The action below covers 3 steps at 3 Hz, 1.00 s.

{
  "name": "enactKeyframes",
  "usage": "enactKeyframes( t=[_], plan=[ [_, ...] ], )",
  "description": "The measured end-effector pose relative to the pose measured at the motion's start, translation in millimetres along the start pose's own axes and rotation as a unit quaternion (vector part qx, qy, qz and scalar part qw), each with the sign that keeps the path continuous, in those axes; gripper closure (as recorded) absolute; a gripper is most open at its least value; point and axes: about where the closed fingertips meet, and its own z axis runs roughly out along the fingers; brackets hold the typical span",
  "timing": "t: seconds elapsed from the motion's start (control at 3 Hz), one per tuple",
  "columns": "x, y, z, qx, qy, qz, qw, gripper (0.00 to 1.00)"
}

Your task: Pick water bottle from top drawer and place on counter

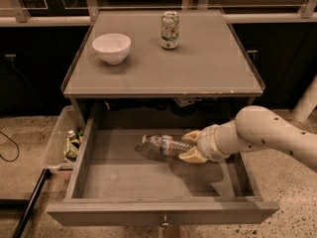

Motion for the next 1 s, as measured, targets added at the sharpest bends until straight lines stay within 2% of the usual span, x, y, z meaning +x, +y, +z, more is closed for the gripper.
enactKeyframes(
  t=[0.33,0.67,1.0],
  plan=[
    [-38,-4,-42,0.026,0.02,-0.046,0.9984,1.0],
    [-70,-23,-104,0.059,0.028,-0.076,0.995,1.0],
    [-96,-54,-176,0.101,0.032,-0.084,0.9909,1.0]
  ],
)
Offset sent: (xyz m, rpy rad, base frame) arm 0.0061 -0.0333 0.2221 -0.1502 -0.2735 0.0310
